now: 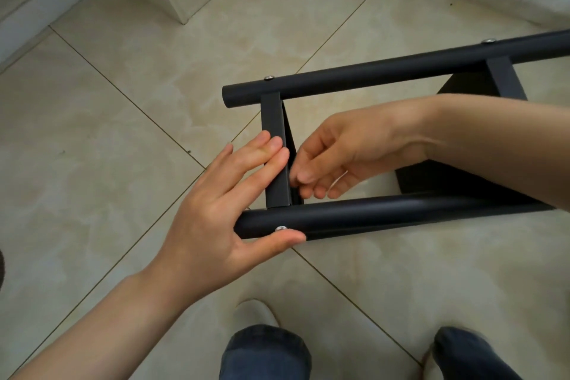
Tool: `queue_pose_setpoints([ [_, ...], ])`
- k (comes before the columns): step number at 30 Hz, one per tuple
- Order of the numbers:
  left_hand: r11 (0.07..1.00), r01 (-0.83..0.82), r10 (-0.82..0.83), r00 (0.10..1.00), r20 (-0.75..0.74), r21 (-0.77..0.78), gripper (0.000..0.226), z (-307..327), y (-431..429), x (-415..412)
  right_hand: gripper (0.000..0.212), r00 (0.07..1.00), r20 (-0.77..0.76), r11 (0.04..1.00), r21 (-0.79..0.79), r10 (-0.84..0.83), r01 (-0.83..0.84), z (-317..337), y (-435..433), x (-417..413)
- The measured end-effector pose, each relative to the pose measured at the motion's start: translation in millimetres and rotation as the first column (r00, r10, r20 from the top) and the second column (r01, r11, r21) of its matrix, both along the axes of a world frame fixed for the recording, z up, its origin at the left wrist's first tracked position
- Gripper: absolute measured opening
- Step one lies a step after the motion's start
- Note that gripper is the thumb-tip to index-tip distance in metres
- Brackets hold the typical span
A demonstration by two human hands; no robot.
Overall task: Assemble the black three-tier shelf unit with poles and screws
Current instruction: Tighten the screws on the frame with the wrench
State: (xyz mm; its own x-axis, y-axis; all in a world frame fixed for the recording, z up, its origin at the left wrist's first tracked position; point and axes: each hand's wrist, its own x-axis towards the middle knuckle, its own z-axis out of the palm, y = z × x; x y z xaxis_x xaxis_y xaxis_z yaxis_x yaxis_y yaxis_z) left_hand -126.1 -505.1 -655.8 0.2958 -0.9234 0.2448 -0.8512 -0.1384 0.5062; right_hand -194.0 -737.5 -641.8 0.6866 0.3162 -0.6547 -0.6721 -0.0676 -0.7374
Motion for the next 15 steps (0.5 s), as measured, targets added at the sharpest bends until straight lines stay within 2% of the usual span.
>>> queue_pose_setpoints([
  [8,0.998,-0.009,0.006,0.998,-0.061,-0.059,0.070,-3.9,-1.0,-1.3,0.013,0.994,0.045,0.995,0.018,0.102,-0.102,-14.5,13.7,5.8],
  [15,0.995,-0.006,-0.001,0.997,-0.076,-0.100,0.068,-7.0,-0.2,-0.9,0.016,0.997,0.019,0.994,0.068,0.079,-0.080,-18.9,17.4,6.1],
])
